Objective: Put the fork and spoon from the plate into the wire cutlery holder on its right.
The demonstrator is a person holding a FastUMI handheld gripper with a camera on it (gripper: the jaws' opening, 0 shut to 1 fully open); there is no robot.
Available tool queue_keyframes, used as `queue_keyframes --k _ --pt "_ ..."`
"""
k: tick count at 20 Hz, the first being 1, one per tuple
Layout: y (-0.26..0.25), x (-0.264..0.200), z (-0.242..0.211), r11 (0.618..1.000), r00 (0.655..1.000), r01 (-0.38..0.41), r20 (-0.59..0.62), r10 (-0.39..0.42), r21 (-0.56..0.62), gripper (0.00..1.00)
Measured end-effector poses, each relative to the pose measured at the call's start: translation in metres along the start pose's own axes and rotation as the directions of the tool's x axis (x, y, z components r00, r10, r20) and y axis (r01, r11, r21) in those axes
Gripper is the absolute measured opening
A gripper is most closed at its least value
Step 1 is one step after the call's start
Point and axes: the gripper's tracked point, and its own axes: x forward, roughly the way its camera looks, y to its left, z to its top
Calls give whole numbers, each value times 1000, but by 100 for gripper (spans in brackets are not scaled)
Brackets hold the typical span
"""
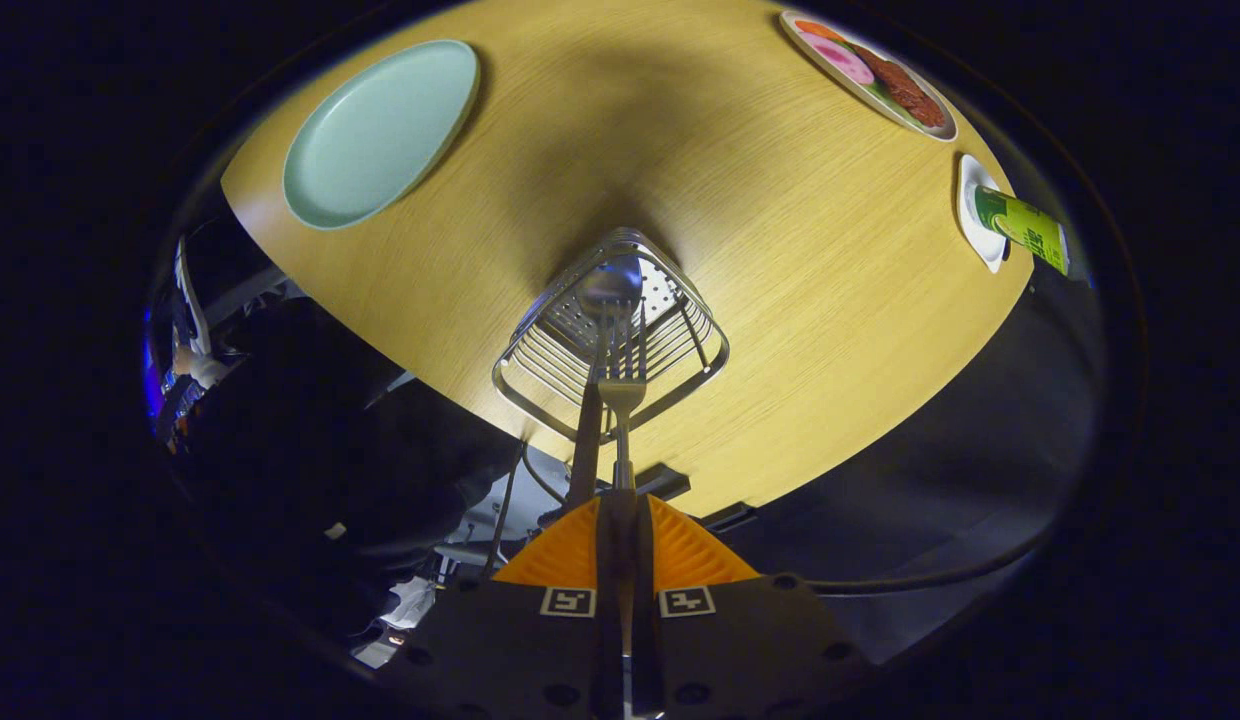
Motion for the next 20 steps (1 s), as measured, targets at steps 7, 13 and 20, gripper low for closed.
queue_keyframes --k 7,13,20 --pt "-1 4 28 999 1000 -21 -5 22 50 15" --pt "8 -13 43 993 963 -77 265 50 92 92" --pt "-6 -81 34 910 677 -182 718 -159 373 99"
